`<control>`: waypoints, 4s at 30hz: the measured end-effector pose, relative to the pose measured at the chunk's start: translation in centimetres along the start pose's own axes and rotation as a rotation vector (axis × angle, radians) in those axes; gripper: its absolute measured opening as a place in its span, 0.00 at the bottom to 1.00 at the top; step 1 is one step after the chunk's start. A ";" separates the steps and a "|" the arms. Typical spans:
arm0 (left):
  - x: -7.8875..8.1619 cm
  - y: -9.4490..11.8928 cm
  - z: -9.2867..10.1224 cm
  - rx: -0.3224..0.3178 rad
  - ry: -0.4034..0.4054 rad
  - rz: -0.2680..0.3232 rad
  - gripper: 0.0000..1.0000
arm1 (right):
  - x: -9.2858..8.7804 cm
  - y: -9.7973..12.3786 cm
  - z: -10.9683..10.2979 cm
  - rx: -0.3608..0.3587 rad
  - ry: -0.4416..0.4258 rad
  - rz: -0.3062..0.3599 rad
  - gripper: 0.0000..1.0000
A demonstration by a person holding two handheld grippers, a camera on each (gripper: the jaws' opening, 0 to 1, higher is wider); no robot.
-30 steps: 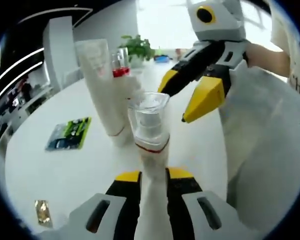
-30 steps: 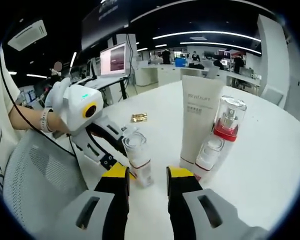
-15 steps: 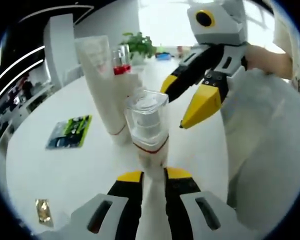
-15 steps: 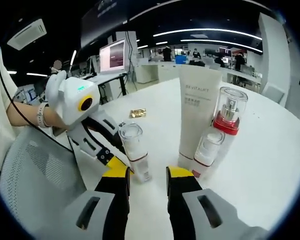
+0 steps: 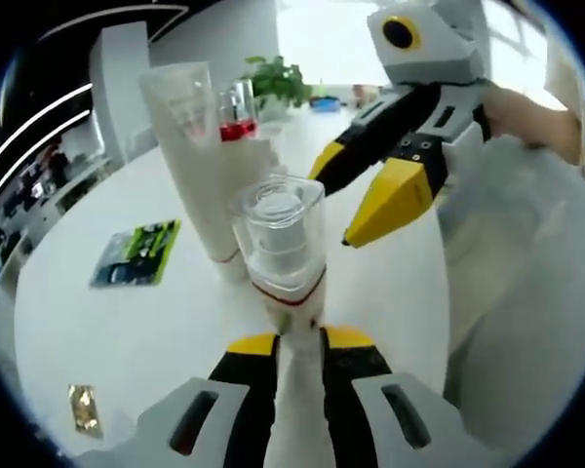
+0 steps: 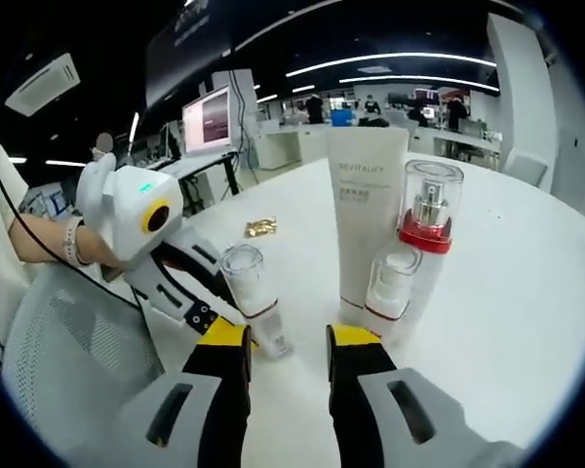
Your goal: Arrange the skincare products in the storage area until every visible bottle or jar stands upright without overlapping.
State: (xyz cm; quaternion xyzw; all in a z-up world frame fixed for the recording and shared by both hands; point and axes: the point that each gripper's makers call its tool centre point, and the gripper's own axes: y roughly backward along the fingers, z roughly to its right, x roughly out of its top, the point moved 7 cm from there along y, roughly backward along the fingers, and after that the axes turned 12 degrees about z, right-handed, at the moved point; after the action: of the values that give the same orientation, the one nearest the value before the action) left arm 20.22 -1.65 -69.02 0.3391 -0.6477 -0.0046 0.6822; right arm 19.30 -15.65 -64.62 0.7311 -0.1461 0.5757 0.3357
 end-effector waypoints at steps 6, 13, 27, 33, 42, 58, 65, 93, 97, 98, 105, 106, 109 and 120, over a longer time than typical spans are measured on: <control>0.2 -0.1 0.0 -0.004 -0.020 -0.016 0.12 | 0.3 -0.1 0.6 -0.022 -0.017 0.020 0.36; 0.9 -0.8 -0.3 0.009 -0.036 -0.014 0.11 | 0.0 0.2 1.2 -0.079 0.060 -0.028 0.43; 1.6 -2.2 -0.4 0.021 -0.039 -0.014 0.10 | 0.1 0.8 2.5 -0.185 0.051 -0.015 0.68; 1.8 -2.8 -0.6 0.031 -0.031 -0.013 0.10 | -0.2 0.8 2.6 -0.186 0.054 -0.035 0.73; 2.3 -3.7 -0.8 0.048 -0.016 -0.009 0.09 | -0.4 0.9 2.9 -0.189 0.065 -0.060 0.81; 2.8 -4.7 -1.2 0.084 0.011 -0.001 0.08 | -0.7 0.7 2.7 -0.187 0.066 -0.088 0.86; 3.1 -5.3 -1.5 0.099 0.014 0.008 0.07 | -0.9 0.6 2.7 -0.184 0.084 -0.109 0.85; 3.5 -5.4 -1.7 0.123 0.028 0.023 0.10 | -1.2 0.5 2.4 -0.169 0.106 -0.144 0.83; 3.6 -5.0 -1.7 0.124 0.010 0.020 0.13 | -1.0 0.6 2.5 -0.175 0.122 -0.130 0.83; 3.5 -4.8 -1.8 0.125 0.012 0.018 0.13 | -1.0 0.6 2.5 -0.175 0.121 -0.130 0.83; 3.4 -3.6 -1.8 0.137 0.016 0.016 0.15 | -1.1 0.4 2.3 -0.167 0.122 -0.138 0.84; 3.4 -3.5 -1.8 0.138 0.016 0.015 0.16 | -1.1 0.4 2.3 -0.167 0.124 -0.143 0.84; 3.3 -2.8 -1.9 0.156 0.011 0.017 0.21 | -1.1 0.5 2.3 -0.168 0.123 -0.141 0.85; 3.1 0.5 -1.9 0.203 0.043 0.025 0.27 | -0.9 0.3 2.1 -0.158 0.110 -0.118 0.86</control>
State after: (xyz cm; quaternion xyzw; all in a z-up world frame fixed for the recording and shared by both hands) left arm 22.16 -1.79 -65.87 0.3982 -0.6342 0.0768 0.6583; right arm 20.43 -17.42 -65.63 0.6769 -0.1289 0.5810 0.4332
